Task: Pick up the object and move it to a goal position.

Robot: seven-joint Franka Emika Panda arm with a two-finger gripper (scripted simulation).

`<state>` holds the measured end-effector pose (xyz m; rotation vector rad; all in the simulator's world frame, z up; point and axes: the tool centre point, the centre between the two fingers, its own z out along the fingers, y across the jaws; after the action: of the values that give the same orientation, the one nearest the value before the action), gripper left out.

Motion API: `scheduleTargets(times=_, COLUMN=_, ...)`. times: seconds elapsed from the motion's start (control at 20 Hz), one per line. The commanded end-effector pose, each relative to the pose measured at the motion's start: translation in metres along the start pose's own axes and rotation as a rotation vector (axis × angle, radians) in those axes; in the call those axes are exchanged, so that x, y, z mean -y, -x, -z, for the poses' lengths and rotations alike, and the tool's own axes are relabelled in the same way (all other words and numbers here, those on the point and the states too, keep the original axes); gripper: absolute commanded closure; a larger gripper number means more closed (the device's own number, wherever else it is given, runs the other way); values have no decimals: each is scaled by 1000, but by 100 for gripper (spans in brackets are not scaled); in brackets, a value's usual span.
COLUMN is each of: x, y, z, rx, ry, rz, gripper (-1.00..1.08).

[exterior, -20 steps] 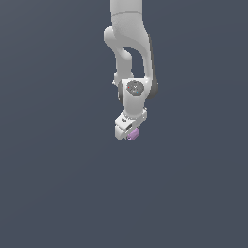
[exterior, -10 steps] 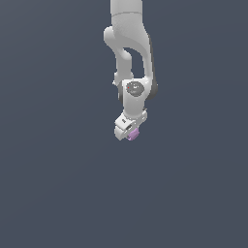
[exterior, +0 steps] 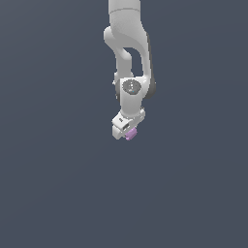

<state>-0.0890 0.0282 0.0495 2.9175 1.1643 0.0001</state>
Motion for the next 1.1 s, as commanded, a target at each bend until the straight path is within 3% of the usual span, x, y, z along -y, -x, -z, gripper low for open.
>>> scheduleTargets(times=0.0, x=-9, y=6, z=7, rx=0, ry=1, rz=-1, gripper=108)
scheduleTargets(times=0.65, x=-89, y=60, z=71, rx=-1, ry=-1, rz=0, gripper=108)
scheduleTargets(times=1.05, x=-116, y=76, z=90, rx=-1, ry=-1, rz=0, gripper=108)
